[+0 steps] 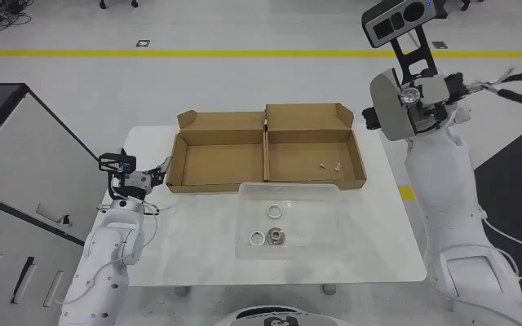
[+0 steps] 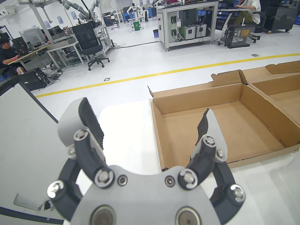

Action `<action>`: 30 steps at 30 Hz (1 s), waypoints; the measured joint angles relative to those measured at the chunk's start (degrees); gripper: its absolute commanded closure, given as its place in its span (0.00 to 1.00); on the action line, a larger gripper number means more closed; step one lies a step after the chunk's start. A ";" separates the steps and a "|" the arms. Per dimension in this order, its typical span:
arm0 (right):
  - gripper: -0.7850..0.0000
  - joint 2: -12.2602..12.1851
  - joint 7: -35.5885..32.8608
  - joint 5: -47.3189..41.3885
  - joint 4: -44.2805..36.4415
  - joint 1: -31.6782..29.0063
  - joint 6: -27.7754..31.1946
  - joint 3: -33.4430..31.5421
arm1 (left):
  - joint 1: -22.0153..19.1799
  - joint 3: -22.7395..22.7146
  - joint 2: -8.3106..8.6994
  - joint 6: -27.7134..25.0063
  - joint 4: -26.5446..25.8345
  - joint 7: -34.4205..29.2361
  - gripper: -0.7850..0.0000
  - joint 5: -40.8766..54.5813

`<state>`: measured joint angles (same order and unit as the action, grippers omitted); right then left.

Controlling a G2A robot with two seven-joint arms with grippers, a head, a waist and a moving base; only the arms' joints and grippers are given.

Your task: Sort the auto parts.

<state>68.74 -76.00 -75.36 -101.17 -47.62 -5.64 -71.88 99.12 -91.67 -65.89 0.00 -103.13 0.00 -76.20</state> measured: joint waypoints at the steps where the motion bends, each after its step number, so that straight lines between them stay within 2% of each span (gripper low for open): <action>1: 1.00 0.00 0.00 0.00 0.00 0.00 0.00 0.00 | 0.00 0.00 0.00 0.00 0.00 0.00 0.00 0.00; 7: 1.00 -0.02 0.41 0.35 -0.27 -0.24 -0.11 0.01 | 0.00 0.00 0.00 0.00 0.00 0.00 0.00 0.00; 14: 1.00 -1.17 2.90 8.89 -1.01 -3.28 -4.07 -3.20 | 0.00 0.00 0.00 0.00 0.00 0.00 0.00 0.00; 20: 1.00 -3.41 1.43 22.12 0.09 -6.39 -11.27 -9.71 | 0.00 0.00 0.00 0.00 0.00 0.00 0.00 0.00; 24: 1.00 -5.42 -0.86 34.45 0.29 -7.84 -16.95 -14.10 | 0.00 0.00 0.00 0.00 0.00 0.00 0.00 0.00; 27: 1.00 -6.66 -3.20 43.13 1.81 -7.67 -19.16 -15.13 | 0.00 0.00 0.00 0.00 0.00 0.00 0.00 0.00; 30: 1.00 -7.63 -4.09 51.08 4.49 -5.66 -18.64 -13.33 | 0.00 0.00 0.00 0.00 0.00 0.00 0.00 0.00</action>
<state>61.11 -80.08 -24.28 -96.68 -53.27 -24.28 -85.21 99.12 -91.67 -65.89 0.00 -103.13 0.00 -76.20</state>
